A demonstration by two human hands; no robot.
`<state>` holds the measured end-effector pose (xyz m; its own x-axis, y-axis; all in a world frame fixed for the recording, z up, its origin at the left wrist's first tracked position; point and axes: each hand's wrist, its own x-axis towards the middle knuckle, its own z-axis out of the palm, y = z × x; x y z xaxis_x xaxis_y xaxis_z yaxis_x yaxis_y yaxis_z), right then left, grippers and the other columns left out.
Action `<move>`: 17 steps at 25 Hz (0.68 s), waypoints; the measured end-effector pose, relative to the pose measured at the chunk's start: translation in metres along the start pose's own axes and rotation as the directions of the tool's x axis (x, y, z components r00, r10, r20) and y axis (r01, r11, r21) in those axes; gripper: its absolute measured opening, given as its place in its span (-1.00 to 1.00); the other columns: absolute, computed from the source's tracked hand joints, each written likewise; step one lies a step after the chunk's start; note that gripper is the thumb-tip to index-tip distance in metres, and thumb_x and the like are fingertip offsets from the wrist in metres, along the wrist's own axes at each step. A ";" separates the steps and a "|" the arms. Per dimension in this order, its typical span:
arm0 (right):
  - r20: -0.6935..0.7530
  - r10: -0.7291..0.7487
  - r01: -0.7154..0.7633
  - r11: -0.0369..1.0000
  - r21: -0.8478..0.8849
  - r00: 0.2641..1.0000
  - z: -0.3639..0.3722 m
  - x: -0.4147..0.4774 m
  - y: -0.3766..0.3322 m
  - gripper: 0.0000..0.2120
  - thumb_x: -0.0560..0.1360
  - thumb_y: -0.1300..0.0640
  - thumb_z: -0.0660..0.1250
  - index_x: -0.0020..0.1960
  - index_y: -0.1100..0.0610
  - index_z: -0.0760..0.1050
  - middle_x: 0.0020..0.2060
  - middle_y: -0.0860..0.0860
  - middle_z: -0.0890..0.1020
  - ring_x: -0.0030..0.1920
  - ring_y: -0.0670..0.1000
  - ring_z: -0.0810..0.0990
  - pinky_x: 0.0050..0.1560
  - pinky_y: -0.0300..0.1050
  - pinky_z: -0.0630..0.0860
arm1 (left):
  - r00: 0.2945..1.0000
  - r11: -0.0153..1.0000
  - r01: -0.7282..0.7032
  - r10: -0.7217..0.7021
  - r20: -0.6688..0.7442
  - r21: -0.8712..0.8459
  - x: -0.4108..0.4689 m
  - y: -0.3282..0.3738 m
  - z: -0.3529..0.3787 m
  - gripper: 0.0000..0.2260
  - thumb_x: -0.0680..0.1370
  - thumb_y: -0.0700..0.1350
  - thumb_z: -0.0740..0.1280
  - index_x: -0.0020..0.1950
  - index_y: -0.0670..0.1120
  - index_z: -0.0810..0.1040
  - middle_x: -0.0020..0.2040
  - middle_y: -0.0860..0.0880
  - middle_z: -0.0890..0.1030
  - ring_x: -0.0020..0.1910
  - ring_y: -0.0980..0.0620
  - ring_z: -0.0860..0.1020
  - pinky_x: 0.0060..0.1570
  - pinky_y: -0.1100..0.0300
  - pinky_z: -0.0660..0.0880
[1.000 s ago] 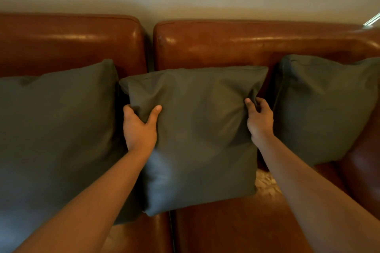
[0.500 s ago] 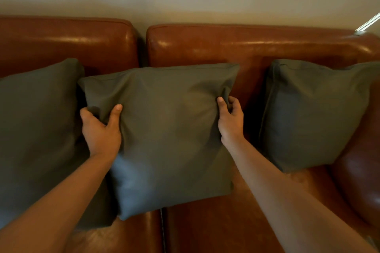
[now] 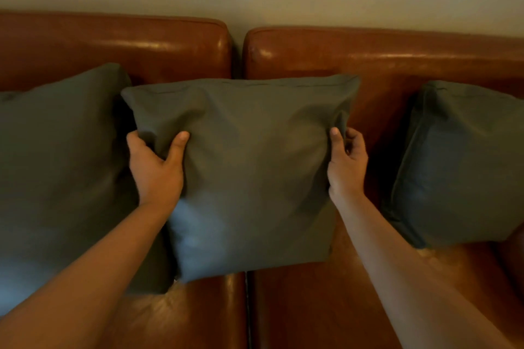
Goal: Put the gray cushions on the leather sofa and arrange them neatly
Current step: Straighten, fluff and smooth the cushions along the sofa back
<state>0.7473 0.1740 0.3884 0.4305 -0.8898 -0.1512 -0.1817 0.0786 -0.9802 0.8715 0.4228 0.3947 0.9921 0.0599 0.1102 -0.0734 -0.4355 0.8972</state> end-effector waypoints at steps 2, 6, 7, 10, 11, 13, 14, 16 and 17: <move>-0.053 0.018 -0.022 0.997 -0.070 0.998 -0.008 0.003 0.009 -0.90 0.58 -0.05 0.30 0.01 -0.04 0.45 -0.06 0.00 0.57 -0.06 -0.03 0.57 -0.05 -0.08 0.51 | 0.999 1.000 -0.028 0.028 0.034 -0.001 -0.001 -0.003 0.013 -0.50 0.48 0.05 0.44 0.21 -0.23 0.36 0.04 -0.04 0.48 0.01 0.06 0.47 -0.01 0.31 0.37; -0.119 0.074 -0.100 0.968 -0.229 0.990 -0.011 0.011 0.019 -0.72 0.59 -0.13 0.25 0.14 0.05 0.39 -0.04 -0.04 0.53 0.04 0.07 0.54 0.00 -0.02 0.46 | 0.972 0.999 -0.030 0.020 0.233 0.039 0.025 -0.011 0.030 -0.40 0.44 0.17 0.44 0.26 -0.18 0.33 0.18 -0.14 0.52 0.16 -0.08 0.52 0.17 0.00 0.48; -0.138 0.064 -0.100 0.958 -0.268 0.988 -0.010 0.010 0.019 -0.67 0.58 -0.14 0.24 0.19 0.07 0.39 0.01 -0.02 0.53 0.08 0.08 0.53 0.06 0.00 0.47 | 0.965 0.997 -0.023 0.001 0.263 0.077 0.029 -0.009 0.030 -0.35 0.42 0.20 0.43 0.30 -0.17 0.32 0.23 -0.15 0.50 0.22 -0.12 0.50 0.22 -0.05 0.46; -0.172 -0.213 0.109 0.874 -0.473 0.962 -0.014 -0.010 0.021 -0.53 0.58 -0.13 0.24 0.39 0.09 0.34 0.28 0.11 0.43 0.29 0.16 0.41 0.32 0.21 0.37 | 0.987 0.947 -0.148 0.122 0.109 0.284 0.006 -0.007 0.017 -0.31 0.51 0.21 0.33 0.46 -0.18 0.22 0.45 -0.22 0.31 0.45 -0.21 0.26 0.40 -0.16 0.27; -0.076 -0.357 0.258 0.792 -0.553 0.931 -0.016 -0.026 0.025 -0.48 0.57 -0.14 0.23 0.44 0.09 0.29 0.37 0.15 0.35 0.38 0.18 0.33 0.41 0.24 0.26 | 0.960 0.902 -0.279 0.264 0.091 0.329 -0.017 -0.008 0.012 -0.34 0.54 0.17 0.29 0.49 -0.18 0.20 0.50 -0.24 0.24 0.51 -0.23 0.17 0.45 -0.16 0.18; 0.268 -0.522 0.557 0.540 -0.631 0.810 -0.021 -0.060 0.039 -0.38 0.56 -0.22 0.17 0.53 -0.01 0.15 0.51 0.16 0.17 0.53 0.21 0.11 0.51 0.26 -0.04 | 0.814 0.738 -0.581 0.526 0.246 0.344 -0.066 -0.017 0.007 -0.39 0.56 0.16 0.24 0.49 -0.14 0.20 0.52 -0.23 0.18 0.54 -0.22 0.08 0.48 -0.20 0.06; 0.422 -0.534 0.661 0.412 -0.626 0.733 -0.023 -0.071 0.046 -0.36 0.56 -0.27 0.12 0.56 -0.08 0.08 0.55 0.14 0.10 0.56 0.23 0.01 0.50 0.29 -0.13 | 0.723 0.640 -0.690 0.588 0.363 0.337 -0.082 -0.024 0.009 -0.41 0.56 0.19 0.20 0.48 -0.09 0.21 0.53 -0.20 0.17 0.55 -0.20 0.07 0.48 -0.23 0.03; 0.580 -0.507 0.752 0.246 -0.612 0.638 -0.024 -0.068 0.059 -0.34 0.55 -0.35 0.06 0.57 -0.18 0.00 0.57 0.10 0.03 0.56 0.28 -0.07 0.46 0.41 -0.15 | 0.628 0.505 -0.777 0.589 0.508 0.375 -0.089 -0.033 0.024 -0.41 0.56 0.27 0.12 0.51 0.00 0.19 0.55 -0.13 0.12 0.57 -0.14 -0.02 0.46 -0.28 -0.04; 0.600 -0.491 0.755 0.217 -0.619 0.632 -0.022 -0.059 0.063 -0.33 0.54 -0.38 0.04 0.57 -0.19 -0.01 0.58 0.09 0.03 0.56 0.30 -0.08 0.44 0.44 -0.14 | 0.630 0.479 -0.777 0.568 0.531 0.409 -0.085 -0.035 0.032 -0.39 0.56 0.29 0.10 0.53 0.03 0.17 0.56 -0.11 0.09 0.58 -0.12 -0.06 0.46 -0.29 -0.08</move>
<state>0.6913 0.2220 0.3387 0.8915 -0.3318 0.3086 -0.2615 -0.9329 -0.2476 0.7933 0.4043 0.3402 0.6370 -0.6859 0.3517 -0.7640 -0.6226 0.1695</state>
